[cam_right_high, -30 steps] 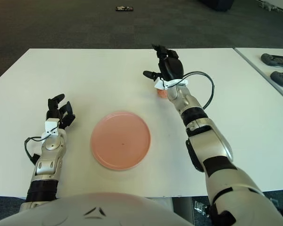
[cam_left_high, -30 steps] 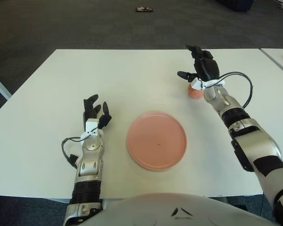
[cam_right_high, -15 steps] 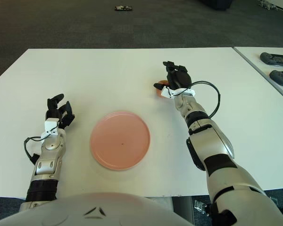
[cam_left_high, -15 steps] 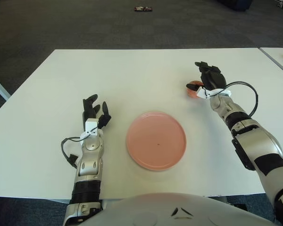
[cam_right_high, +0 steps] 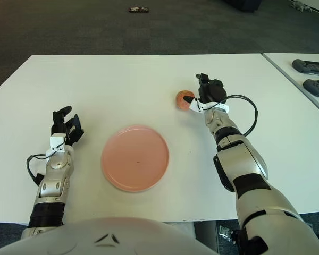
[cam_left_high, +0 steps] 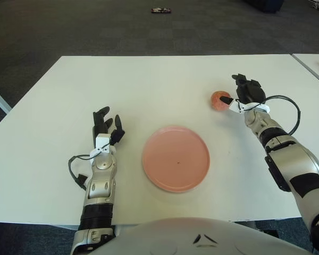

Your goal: Put the apple into the plate.

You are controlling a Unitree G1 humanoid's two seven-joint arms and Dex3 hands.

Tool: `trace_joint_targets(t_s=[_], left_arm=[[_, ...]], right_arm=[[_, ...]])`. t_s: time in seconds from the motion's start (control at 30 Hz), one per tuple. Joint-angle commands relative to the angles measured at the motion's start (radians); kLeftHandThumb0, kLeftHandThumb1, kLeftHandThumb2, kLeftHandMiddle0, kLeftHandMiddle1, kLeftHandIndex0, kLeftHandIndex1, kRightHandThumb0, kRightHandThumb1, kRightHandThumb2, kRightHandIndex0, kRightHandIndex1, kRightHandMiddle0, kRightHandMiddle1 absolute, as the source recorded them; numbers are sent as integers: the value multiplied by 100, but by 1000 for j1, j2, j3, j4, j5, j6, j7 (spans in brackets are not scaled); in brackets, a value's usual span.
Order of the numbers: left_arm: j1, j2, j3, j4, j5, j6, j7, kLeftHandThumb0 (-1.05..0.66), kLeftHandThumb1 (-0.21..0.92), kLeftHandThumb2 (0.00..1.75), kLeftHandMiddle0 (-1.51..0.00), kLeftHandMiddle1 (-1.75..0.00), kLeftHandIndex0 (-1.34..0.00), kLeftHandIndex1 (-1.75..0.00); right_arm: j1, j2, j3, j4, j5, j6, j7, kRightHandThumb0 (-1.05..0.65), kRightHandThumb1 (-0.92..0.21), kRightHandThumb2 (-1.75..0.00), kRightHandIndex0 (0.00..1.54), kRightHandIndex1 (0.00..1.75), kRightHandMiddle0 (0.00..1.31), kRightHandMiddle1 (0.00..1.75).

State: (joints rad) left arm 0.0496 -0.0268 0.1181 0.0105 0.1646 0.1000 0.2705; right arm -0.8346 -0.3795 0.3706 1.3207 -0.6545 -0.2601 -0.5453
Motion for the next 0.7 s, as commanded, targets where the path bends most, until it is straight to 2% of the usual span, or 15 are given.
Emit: trace_joint_targets(t_s=[0.0,0.67], left_arm=[[-4,7,4,10,-4,2,1,-69,92,79,-29,-57,0,-95],[-4,15,6,9,-6,-4,-4,-69,92,79,-31,-57,0,-97]], right_arm=[[-24,4,2,4,6,14,-2,-72,-92,-53,19,44,0,56],[-12,33,19,12,5,22,36,-75,-92,-48,17,48,0,63]])
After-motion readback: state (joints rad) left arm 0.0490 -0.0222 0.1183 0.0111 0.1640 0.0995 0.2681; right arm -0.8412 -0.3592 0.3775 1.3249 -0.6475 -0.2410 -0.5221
